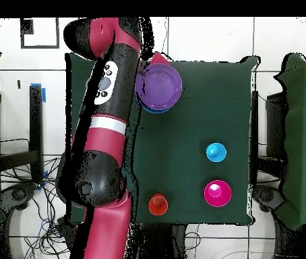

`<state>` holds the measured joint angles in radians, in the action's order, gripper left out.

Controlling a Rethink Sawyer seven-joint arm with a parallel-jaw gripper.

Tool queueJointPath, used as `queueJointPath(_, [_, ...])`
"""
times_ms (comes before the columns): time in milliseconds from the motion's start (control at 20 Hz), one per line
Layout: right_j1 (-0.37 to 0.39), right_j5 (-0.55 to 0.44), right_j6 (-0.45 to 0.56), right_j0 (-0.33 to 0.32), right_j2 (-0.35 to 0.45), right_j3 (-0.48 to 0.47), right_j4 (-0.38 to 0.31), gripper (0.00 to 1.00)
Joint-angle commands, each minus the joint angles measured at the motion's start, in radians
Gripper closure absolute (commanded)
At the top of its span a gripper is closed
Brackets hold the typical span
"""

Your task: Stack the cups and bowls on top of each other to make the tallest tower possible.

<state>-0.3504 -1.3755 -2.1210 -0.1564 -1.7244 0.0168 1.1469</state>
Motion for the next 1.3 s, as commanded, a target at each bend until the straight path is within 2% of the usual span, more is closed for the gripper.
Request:
queueJointPath(50, [0.014,0.02,0.257,0.019,0.018,-0.012,-0.054,1.0])
queueJointPath(1300, [-0.009,0.053,0.253,0.03,0.018,-0.011,-0.074,1.0])
